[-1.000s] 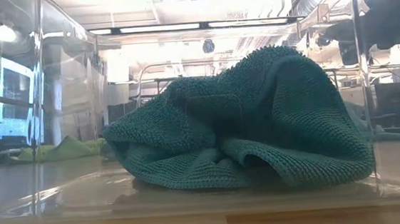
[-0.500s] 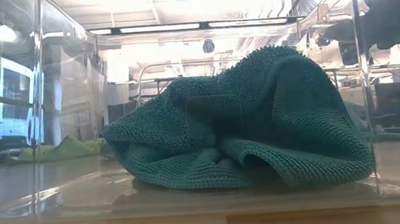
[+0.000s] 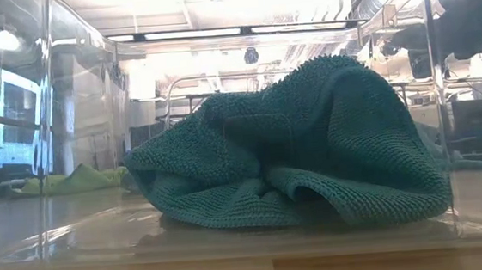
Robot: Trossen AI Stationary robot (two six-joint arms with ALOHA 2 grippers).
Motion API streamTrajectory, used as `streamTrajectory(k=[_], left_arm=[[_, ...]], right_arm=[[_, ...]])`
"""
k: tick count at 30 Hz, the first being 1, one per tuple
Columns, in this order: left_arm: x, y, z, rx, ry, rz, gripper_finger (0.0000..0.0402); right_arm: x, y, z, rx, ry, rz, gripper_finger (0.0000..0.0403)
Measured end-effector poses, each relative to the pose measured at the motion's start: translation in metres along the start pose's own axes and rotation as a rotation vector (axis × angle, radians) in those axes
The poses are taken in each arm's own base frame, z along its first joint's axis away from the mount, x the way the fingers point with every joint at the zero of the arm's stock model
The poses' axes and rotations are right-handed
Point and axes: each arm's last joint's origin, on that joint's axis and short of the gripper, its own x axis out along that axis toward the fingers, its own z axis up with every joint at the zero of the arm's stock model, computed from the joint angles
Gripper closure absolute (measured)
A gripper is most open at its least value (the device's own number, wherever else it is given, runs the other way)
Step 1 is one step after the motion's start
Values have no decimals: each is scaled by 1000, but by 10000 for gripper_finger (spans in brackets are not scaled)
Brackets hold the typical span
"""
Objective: Sort microfiber towel by color & place in baskets
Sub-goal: Put the middle blue towel into the transparent bin
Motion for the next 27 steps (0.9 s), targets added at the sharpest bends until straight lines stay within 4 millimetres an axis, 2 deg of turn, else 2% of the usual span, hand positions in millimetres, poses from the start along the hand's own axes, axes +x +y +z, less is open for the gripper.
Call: streamTrajectory(k=[7, 12, 18, 23, 27], left_arm=[[12, -19, 1, 110, 56, -21, 401], [34, -36, -17, 276, 214, -59, 401], [59, -55, -33, 493, 279, -170, 401], [64, -58, -33, 605, 384, -325, 401], [78, -58, -36, 642, 446, -412, 401]], right_arm=[[0, 0, 0, 0, 0, 0, 402], [0, 0, 0, 0, 0, 0, 402], [0, 0, 0, 0, 0, 0, 402], [0, 0, 0, 0, 0, 0, 402], [0, 0, 0, 0, 0, 0, 402]])
